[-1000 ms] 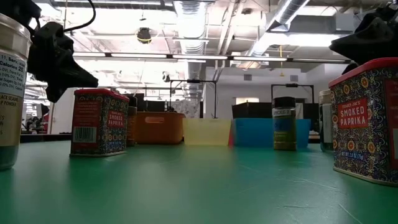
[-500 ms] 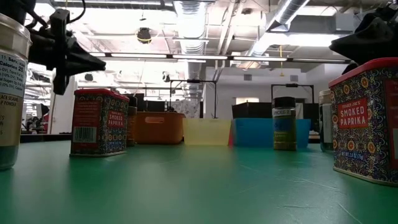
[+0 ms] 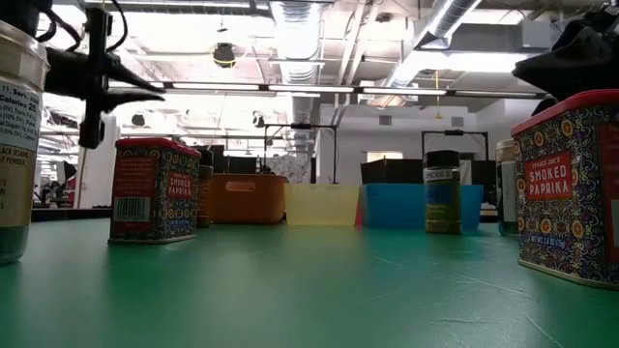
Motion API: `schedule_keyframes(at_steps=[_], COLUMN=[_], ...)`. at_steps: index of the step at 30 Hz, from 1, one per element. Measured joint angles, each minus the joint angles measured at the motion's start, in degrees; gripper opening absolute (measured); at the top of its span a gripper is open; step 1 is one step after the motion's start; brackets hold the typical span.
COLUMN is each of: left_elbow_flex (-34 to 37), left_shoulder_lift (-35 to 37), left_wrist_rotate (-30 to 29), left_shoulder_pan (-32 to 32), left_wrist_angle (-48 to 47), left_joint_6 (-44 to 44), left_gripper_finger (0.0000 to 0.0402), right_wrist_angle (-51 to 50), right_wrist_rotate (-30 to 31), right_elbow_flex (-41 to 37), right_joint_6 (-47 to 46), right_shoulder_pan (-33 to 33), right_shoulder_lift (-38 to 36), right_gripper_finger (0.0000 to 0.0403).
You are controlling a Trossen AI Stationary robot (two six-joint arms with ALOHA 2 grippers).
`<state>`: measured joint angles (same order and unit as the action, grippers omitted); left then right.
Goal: Sort spices by type
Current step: Put the top right black seasoning bottle into the pink bin
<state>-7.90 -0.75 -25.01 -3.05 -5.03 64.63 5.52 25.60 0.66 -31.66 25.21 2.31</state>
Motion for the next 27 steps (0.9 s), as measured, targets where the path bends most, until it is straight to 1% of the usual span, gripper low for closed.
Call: schedule_keyframes(at_steps=[3,5,7,9,11,14,16,18,19,21,23,25,27], left_elbow_flex=[-0.1,-0.1,-0.2,-0.2,-0.8,-3.8,-6.2,-9.0,-10.7,-14.2,-18.5,-23.5,-29.6], left_shoulder_lift=[-0.5,-1.1,-2.0,-3.8,-6.5,-11.2,-14.8,-18.6,-20.2,-23.2,-25.9,-28.6,-31.3], left_wrist_rotate=[-2.9,-4.7,-6.2,-8.2,-9.7,-9.8,-9.9,-9.9,-10.2,-10.8,-11.2,-10.6,-8.7], left_shoulder_pan=[0.0,0.0,0.0,0.0,0.0,0.0,0.0,0.0,-0.2,-0.6,-1.2,-1.6,-1.7], left_wrist_angle=[5.3,10.2,14.8,20.0,23.9,25.4,25.3,24.8,23.5,19.7,13.4,4.6,-5.3], left_joint_6=[1.3,-2.5,-7.1,-10.2,-13.1,-17.7,-19.9,-22.3,-23.5,-24.7,-23.7,-22.8,-22.1], left_gripper_finger=[0.002,0.002,0.002,0.002,0.002,0.002,0.0021,0.0024,0.0029,0.0043,0.0062,0.0086,0.0113], right_wrist_angle=[9.0,15.2,18.9,21.5,23.1,24.2,23.4,21.2,19.3,12.3,1.8,-9.8,-20.1], right_wrist_rotate=[0.0,0.0,0.1,0.2,0.2,0.0,0.0,-0.1,-0.1,0.0,1.2,2.2,2.4], right_elbow_flex=[0.0,0.0,0.0,0.0,0.0,0.1,1.5,4.8,7.1,12.8,19.6,26.7,33.3], right_joint_6=[-3.5,-6.0,-7.1,-6.6,-8.3,-11.8,-12.9,-12.3,-10.2,-4.5,-0.4,0.5,0.5], right_shoulder_pan=[-0.7,-1.6,-2.7,-4.1,-5.1,-6.3,-7.0,-7.3,-7.4,-7.4,-8.0,-9.3,-10.9], right_shoulder_lift=[-0.2,-0.2,-0.1,-0.1,-0.1,-0.1,0.0,1.3,2.6,5.6,9.9,15.5,21.4], right_gripper_finger=[0.0043,0.0043,0.0043,0.0043,0.0043,0.0043,0.0043,0.0042,0.0041,0.0037,0.0035,0.0035,0.0037])
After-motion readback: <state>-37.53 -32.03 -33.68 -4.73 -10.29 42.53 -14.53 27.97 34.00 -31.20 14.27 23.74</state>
